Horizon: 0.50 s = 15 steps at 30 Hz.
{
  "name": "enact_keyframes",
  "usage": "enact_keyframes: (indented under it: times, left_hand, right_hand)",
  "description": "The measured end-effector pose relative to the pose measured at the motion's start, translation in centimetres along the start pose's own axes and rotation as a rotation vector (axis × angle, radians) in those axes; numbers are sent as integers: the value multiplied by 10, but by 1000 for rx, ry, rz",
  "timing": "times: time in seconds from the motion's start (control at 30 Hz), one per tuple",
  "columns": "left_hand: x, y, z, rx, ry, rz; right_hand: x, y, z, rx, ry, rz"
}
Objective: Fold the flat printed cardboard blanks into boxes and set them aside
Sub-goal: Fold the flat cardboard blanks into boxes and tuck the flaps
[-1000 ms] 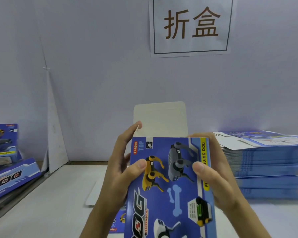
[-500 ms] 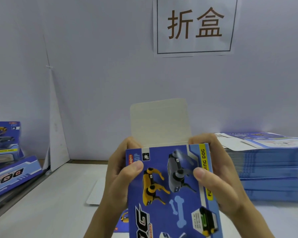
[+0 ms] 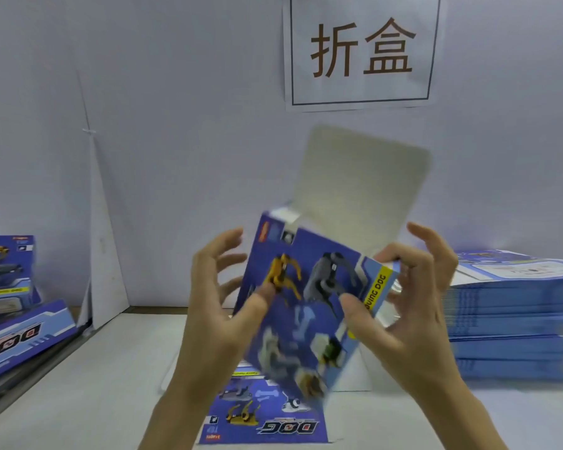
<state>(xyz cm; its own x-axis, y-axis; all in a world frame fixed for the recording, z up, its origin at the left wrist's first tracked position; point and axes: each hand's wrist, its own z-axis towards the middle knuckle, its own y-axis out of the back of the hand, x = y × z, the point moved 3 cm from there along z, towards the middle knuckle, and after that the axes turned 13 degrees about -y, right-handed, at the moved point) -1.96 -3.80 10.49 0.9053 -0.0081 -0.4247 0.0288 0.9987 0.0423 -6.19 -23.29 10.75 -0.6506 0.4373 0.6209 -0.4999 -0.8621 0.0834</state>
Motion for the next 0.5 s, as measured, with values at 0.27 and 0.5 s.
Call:
enact_keyframes:
  times: [0.27, 0.5]
  left_hand:
    - [13, -35, -15, 267, 40, 294]
    - [34, -9, -6, 244, -214, 585]
  right_hand:
    - [1, -19, -7, 145, -14, 179]
    - [1, 18, 12, -26, -161, 377]
